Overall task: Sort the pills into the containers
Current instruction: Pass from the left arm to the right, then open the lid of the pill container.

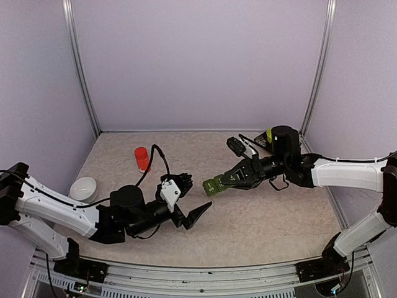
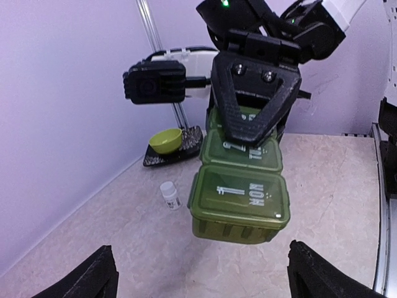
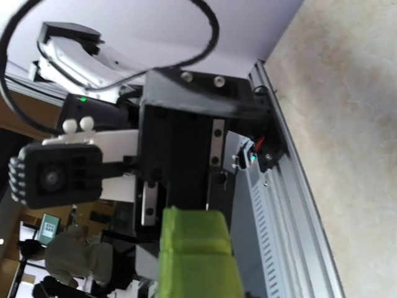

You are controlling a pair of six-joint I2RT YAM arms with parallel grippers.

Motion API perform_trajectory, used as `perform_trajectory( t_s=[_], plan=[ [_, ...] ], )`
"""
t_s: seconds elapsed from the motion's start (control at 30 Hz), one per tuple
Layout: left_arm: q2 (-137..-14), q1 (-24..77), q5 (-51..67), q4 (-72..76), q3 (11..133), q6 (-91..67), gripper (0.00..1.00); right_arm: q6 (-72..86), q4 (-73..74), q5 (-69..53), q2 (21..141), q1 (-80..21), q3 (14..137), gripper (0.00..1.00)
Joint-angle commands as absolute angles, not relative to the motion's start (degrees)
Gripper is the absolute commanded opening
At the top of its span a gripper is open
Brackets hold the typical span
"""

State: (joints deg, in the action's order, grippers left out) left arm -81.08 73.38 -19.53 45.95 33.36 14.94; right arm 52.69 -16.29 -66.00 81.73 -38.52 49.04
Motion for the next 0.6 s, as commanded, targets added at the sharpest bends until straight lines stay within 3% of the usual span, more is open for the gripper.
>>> perform_trajectory(
  t_s=[0.0,0.23,0.57],
  plan=[
    [-84.02,74.39,-19.04,61.83,31.98,22.97,0.9,59.86,-26.28,-67.58,80.61,-39.24,46.69,0.18],
    [-85.86,74.57,-15.83,58.66,35.48,25.08,0.78,62.57,-30.17,-67.46,79.69,-39.46,45.19,0.22],
    [-85.7,74.6,-14.18,59.33,35.66,25.55,0.71,63.55,-32.28,-67.58,79.74,-39.81,44.3,0.23]
  ],
)
